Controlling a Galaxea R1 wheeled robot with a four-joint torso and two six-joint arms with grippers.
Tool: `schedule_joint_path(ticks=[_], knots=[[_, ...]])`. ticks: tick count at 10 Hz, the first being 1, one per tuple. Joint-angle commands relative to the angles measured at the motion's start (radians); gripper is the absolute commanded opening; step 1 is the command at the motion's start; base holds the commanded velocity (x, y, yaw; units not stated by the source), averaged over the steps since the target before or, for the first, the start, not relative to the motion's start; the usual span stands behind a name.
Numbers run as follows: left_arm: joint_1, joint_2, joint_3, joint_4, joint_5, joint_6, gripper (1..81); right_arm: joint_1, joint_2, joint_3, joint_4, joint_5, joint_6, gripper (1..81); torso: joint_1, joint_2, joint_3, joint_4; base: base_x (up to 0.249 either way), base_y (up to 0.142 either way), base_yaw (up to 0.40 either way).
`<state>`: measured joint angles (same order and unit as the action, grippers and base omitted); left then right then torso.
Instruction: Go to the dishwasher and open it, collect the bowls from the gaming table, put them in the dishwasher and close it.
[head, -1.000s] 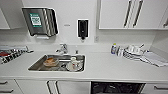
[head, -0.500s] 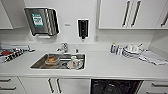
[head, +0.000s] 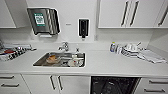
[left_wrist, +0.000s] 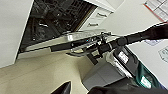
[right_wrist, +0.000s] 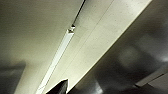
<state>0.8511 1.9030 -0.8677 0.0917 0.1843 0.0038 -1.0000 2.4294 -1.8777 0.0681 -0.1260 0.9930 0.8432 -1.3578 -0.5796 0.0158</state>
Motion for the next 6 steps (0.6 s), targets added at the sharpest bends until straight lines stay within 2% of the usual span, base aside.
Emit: schedule_joint_path(ticks=[1,4,6], knots=[[-0.080,-0.030,0.035,0.006,0.020,0.010,81.1,0.034,0.004,0.014,-0.036,-0.159,-0.037,81.1,0.000,0.000,0.000,0.000,-0.077,0.000,0.000],[-0.057,-0.018,0.030,0.010,0.020,0.012,81.1,0.013,0.021,-0.021,-0.045,-0.155,-0.039,81.1,0.000,0.000,0.000,0.000,-0.086,0.000,0.000],[-0.034,-0.011,0.022,0.028,0.020,0.010,81.1,0.004,0.035,-0.039,-0.054,-0.155,-0.039,81.1,0.000,0.000,0.000,0.000,-0.092,0.000,0.000]])
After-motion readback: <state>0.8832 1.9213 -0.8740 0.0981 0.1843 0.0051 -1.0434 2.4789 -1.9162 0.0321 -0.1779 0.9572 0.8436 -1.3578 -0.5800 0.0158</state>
